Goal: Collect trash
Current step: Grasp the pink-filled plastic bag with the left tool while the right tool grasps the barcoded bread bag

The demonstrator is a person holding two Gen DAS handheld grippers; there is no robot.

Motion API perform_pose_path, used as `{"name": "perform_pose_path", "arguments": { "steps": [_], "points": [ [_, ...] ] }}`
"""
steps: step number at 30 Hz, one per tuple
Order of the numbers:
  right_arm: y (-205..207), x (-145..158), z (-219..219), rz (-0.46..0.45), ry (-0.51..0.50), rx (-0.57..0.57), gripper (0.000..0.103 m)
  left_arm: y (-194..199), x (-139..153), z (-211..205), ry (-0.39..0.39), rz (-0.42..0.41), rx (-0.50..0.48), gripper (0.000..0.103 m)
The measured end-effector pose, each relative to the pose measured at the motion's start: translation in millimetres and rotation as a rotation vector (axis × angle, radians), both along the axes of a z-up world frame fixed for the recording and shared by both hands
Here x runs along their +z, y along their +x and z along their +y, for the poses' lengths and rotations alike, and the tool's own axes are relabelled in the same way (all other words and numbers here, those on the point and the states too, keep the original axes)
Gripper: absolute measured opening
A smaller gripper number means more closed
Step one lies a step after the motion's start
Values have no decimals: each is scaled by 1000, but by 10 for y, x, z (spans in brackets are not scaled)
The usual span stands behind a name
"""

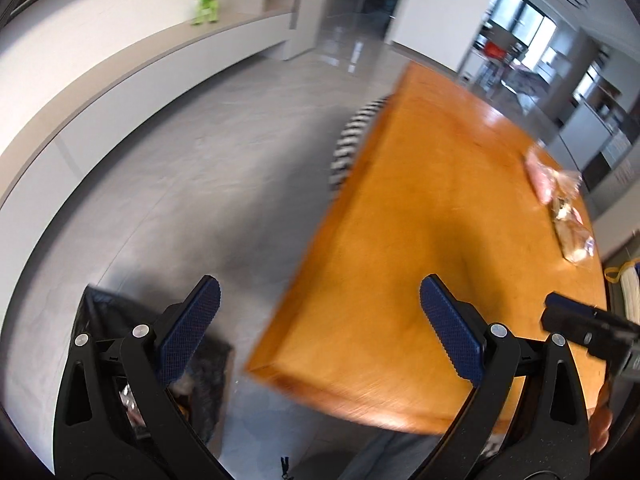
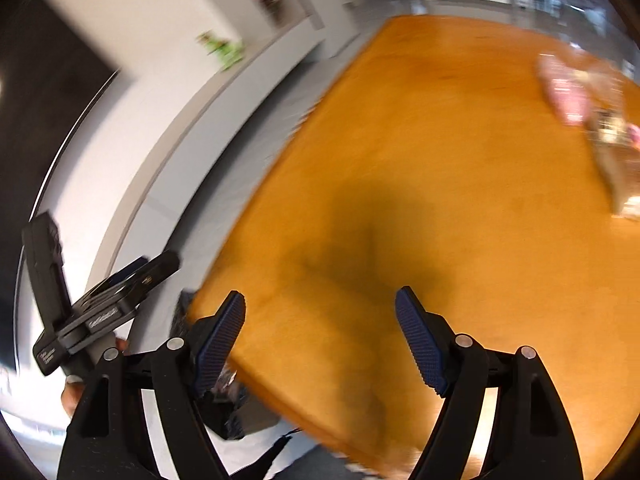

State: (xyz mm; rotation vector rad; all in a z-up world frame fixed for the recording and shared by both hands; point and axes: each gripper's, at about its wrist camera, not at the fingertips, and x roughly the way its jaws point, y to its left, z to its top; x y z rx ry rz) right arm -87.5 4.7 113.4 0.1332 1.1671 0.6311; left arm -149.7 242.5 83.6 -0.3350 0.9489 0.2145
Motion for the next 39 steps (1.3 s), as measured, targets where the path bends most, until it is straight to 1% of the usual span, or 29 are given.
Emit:
{"name": "perform_pose_path", "arguments": {
  "steps": [4, 8, 10, 13, 15, 18, 22, 25, 27, 29, 31, 34, 35, 38, 39],
  "points": [
    [356, 25, -557, 20, -35, -120, 79, 370, 29, -319, 2, 10, -77, 97],
    [700, -12, -1171, 77, -32, -266, 83, 703, 75, -699, 26, 23, -168, 97],
    [853, -104, -1517, 134, -4, -371, 83, 809, 118, -880, 40, 25, -203, 97],
    [1089, -304, -2019, 240, 75, -546, 84, 994, 148, -1122, 59, 27, -255, 97],
    [1193, -403, -2269, 279, 125, -639, 84, 1087, 143, -1251, 59, 30, -291, 97],
    [1344, -485, -2481, 287, 150, -762, 84, 1177, 119, -1359, 58, 36, -322, 97],
    [1655, -550, -2575, 288, 94, -830, 84, 1363, 74, -1473, 55, 57, -340, 97],
    [1754, -593, -2571, 303, 47, -897, 84, 1501, 87, -1568, 66, 58, -357, 97],
    [1817, -611, -2555, 309, -10, -924, 85, 1605, 107, -1640, 76, 53, -371, 97],
    [1902, -639, -2468, 301, -89, -917, 90, 1724, 114, -1692, 84, 50, -376, 97],
    [1944, -646, -2367, 259, -174, -879, 91, 1852, 133, -1765, 86, 49, -380, 97],
    [1966, -698, -2300, 223, -247, -815, 91, 2055, 173, -1897, 80, 44, -399, 97],
    [1966, -716, -2306, 221, -251, -799, 90, 2128, 186, -1942, 76, 41, -401, 97],
    [1918, -753, -2317, 196, -256, -680, 79, 2394, 225, -2122, 52, 41, -416, 97],
    [1880, -743, -2321, 192, -255, -651, 78, 2508, 233, -2191, 36, 39, -419, 97]
  ]
}}
